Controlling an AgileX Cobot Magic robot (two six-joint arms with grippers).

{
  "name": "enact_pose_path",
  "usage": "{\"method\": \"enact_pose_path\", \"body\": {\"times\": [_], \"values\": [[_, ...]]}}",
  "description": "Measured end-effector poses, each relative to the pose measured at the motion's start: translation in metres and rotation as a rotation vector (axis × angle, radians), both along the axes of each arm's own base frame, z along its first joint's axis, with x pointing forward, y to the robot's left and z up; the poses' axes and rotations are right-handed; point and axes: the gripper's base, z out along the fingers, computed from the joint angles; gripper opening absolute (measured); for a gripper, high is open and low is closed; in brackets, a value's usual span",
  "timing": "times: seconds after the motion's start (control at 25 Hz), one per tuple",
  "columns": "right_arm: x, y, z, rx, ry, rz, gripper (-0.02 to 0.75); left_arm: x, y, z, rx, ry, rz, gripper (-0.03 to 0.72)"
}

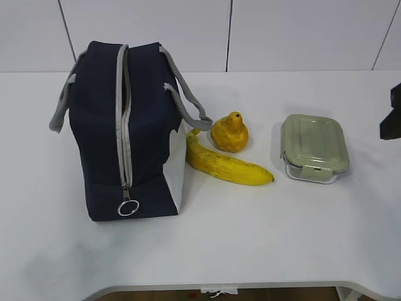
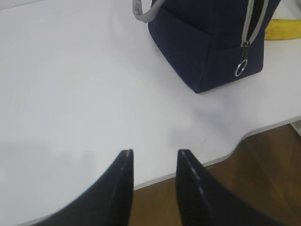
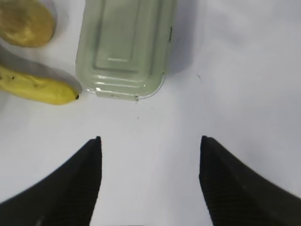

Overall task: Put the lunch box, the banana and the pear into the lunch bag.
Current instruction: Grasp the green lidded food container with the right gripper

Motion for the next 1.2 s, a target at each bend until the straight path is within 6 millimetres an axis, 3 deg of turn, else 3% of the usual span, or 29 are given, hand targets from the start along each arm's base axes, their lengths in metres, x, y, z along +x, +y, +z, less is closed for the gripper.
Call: {"method": "enact_pose_path", "body": {"times": [0.2, 0.52, 0.96, 1.2], "values": [[0.033, -0.024, -0.014, 0.211, 0.048, -0.027, 0.47, 0.0, 0.0, 0.0, 0.0, 0.0, 0.0, 0.239], [0.056, -0.069, -0.048, 0.431, 0.061, 0.08, 0.456, 0.0, 0.0, 0.0, 0.0, 0.0, 0.0, 0.239], [0.096, -0.094, -0.115, 0.696, 0.087, 0.219, 0.456, 0.0, 0.0, 0.0, 0.0, 0.0, 0.0, 0.239], [0.112, -0.1, -0.12, 0.696, 0.062, 0.229, 0.456, 0.0, 0.0, 0.0, 0.0, 0.0, 0.0, 0.239]]}}
